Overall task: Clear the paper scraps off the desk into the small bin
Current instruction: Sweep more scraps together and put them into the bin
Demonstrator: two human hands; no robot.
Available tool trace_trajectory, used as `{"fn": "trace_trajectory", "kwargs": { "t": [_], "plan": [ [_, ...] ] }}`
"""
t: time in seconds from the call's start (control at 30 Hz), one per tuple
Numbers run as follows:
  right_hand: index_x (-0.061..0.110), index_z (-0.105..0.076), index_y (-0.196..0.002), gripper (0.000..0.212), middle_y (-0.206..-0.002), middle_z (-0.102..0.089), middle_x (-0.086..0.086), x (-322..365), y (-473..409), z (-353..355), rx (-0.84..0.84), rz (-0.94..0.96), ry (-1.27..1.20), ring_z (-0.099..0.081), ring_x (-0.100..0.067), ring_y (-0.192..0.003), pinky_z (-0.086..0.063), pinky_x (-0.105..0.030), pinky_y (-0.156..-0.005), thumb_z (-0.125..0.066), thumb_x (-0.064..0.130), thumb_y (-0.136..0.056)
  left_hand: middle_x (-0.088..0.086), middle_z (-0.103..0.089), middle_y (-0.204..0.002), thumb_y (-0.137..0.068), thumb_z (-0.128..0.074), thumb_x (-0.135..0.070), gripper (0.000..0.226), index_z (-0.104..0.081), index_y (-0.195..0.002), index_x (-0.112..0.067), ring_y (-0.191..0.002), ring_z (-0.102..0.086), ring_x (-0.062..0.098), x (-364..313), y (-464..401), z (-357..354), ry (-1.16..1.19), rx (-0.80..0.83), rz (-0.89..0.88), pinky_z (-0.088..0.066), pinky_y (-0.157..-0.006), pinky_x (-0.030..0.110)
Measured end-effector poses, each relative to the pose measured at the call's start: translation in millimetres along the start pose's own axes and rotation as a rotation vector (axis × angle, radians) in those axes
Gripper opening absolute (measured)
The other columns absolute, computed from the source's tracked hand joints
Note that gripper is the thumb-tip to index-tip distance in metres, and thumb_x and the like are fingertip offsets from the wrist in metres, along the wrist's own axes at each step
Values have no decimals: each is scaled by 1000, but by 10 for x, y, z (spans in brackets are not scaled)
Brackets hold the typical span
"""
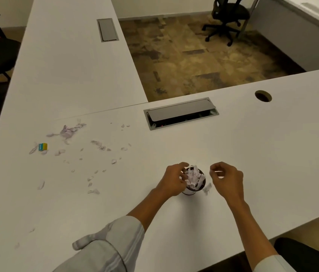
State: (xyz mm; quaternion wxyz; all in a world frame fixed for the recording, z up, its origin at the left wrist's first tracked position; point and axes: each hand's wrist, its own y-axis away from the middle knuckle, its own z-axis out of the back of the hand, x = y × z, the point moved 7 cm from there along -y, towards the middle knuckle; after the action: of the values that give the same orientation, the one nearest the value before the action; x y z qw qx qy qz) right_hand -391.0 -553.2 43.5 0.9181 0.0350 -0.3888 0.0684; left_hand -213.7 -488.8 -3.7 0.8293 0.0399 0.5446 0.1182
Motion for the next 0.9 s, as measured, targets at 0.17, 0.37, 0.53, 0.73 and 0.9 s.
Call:
{"fn": "trace_trajectory", "kwargs": {
  "t": [0.17,0.37,0.53,0.73,0.9],
  "plan": [
    [19,-72,-77,4,-73,-70,10,165,5,-102,94,64,33,-66,2,-60,-50,-11,-56,-75,17,-79,5,-55,-109,-68,-65,1,58,-49,-121,-17,-94,-65,15,176,223,387,152,-75,21,-57,-68,28],
    [20,-74,-91,15,-91,-66,-4,91,-59,-949,438,-102,535,-64,-24,-79,-55,-30,-73,-65,20,-78,0,-58,-108,-66,-68,-2,61,-48,-119,-23,-90,-65,12,643,646,684,161,-223,153,-57,-62,25],
    [12,-69,-101,22,-110,-63,-8,-3,-38,-1114,475,-211,529,-63,-28,-98,-52,-34,-88,-59,25,-87,-4,-60,-103,-67,-72,-6,59,-48,-119,-22,-78,-66,12,1010,1014,819,75,-268,209,-54,-55,22],
    [20,-75,-70,9,-69,-73,2,166,-171,-197,181,-105,201,-68,-14,-66,-53,-25,-66,-79,13,-68,-5,-59,-105,-69,-76,-21,56,-50,-118,-21,-80,-63,8,1233,1096,747,-122,-191,231,-50,-61,17],
    [16,-72,-81,11,-78,-72,-1,-445,-82,120,25,-263,126,-68,-21,-76,-48,-25,-72,-79,16,-73,1,-40,-135,-72,-74,-32,71,-39,-133,-20,-114,-50,18,1187,857,373,-317,-22,203,-49,-89,31]
  ]
}}
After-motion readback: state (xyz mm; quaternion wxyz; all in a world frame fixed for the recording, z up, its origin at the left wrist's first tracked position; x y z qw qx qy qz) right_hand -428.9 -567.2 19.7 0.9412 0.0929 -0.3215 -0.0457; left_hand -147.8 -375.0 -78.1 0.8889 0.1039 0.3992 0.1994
